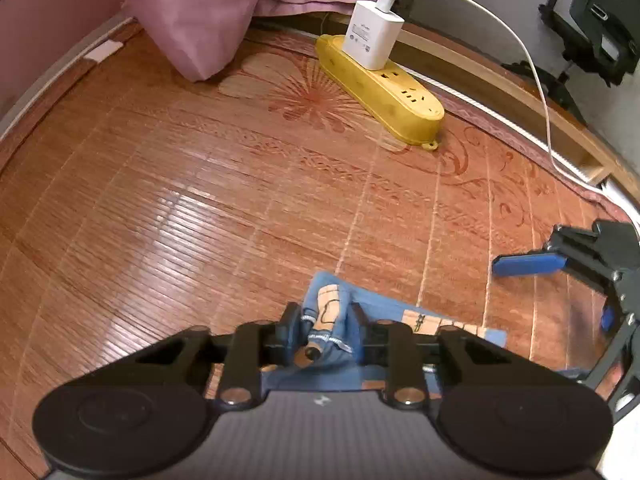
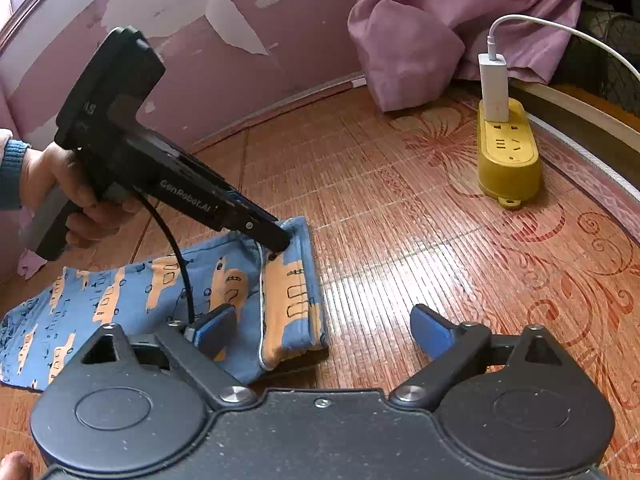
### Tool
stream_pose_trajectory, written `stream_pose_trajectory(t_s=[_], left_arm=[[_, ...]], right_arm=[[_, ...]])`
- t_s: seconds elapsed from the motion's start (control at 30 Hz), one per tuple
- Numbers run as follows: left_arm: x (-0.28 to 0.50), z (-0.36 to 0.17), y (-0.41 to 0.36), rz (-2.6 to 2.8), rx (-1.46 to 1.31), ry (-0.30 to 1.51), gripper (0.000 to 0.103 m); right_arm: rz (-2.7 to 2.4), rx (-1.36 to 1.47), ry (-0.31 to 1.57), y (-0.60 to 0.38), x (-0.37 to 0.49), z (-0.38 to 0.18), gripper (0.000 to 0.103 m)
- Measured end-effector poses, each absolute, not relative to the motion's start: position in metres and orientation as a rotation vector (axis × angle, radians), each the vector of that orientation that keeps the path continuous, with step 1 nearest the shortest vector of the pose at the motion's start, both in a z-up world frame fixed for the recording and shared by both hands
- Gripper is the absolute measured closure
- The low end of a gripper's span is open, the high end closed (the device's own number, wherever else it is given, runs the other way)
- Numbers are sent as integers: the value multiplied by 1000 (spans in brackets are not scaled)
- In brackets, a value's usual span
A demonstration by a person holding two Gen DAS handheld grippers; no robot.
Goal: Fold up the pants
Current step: 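Grasp the folded pants edge with the left gripper while the right gripper grasps the other edge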
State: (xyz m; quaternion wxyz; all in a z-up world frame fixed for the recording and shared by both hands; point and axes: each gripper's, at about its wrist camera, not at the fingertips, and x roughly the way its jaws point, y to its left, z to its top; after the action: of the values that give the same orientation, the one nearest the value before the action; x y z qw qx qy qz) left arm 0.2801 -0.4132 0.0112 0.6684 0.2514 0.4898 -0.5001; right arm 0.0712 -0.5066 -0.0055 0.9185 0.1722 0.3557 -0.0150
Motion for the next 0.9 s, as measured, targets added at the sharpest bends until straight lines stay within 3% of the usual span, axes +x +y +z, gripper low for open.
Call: stream_pose_trajectory(t_s=[0.17,0.27,0.73,0.83,0.9], left_arm=[[247,31,-406,-1142,654,849,91],[213,52,-392,-1206,737,612,92],[140,75,-356,-1297,876,219,92],[130,73,-351,-1305,912,159,92],[126,73,-349,-1304,911,142,92]], right_arm=[[-18,341,721,-507,70,-6,24],[1,344,690,-508,69,-3,24],[246,417,649,-533,87,-9,25],[274,479,656,-540,89,-13,45],[285,539,665,-545,90,-15,49]])
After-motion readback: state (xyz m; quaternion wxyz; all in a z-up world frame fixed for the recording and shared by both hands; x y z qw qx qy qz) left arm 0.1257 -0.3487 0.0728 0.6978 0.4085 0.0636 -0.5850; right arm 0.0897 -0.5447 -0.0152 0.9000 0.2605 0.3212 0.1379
